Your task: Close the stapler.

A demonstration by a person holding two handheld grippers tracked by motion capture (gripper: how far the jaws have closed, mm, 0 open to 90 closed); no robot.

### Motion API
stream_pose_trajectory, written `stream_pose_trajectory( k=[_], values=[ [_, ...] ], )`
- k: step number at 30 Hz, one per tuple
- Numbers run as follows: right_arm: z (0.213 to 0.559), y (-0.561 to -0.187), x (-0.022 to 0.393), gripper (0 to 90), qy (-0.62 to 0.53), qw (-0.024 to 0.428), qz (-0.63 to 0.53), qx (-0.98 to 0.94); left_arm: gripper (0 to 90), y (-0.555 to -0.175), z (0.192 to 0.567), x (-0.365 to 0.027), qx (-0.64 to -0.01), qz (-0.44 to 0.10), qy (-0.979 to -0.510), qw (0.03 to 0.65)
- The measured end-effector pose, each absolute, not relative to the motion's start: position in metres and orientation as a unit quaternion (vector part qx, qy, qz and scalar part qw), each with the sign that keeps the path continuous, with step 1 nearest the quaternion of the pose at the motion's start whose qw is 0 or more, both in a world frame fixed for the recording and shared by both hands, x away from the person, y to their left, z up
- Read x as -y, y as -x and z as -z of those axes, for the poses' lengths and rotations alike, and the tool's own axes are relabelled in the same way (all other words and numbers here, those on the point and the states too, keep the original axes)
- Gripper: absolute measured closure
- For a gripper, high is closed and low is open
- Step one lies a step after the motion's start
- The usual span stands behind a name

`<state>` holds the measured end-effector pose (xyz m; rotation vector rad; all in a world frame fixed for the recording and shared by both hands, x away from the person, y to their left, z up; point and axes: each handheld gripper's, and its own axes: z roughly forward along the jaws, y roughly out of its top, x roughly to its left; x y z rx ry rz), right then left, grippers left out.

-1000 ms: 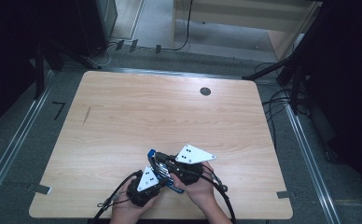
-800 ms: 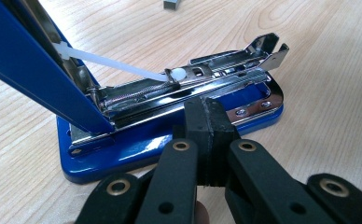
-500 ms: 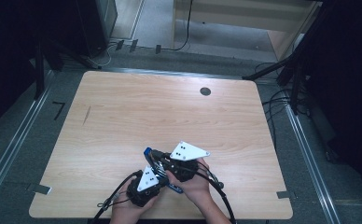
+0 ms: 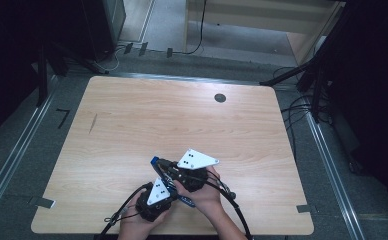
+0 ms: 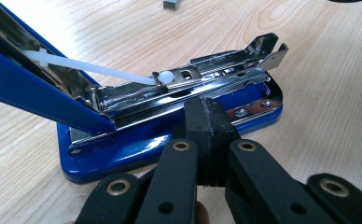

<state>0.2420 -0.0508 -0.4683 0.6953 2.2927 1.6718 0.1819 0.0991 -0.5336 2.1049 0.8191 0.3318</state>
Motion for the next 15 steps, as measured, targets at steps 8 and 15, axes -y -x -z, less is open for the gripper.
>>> stream_pose_trajectory(
  k=[8, 15],
  values=[
    [0.4712, -0.2469, 0.0443, 90.0, -0.235, 0.102, -0.561, -0.787, 90.0, -0.1819, 0.5337, -0.0991, -0.326, -0.131, -0.838, 0.417],
    [0.4744, -0.2510, 0.0414, 90.0, -0.239, 0.089, -0.563, -0.786, 90.0, -0.1821, 0.5336, -0.0994, -0.325, -0.133, -0.839, 0.416]
  ],
)
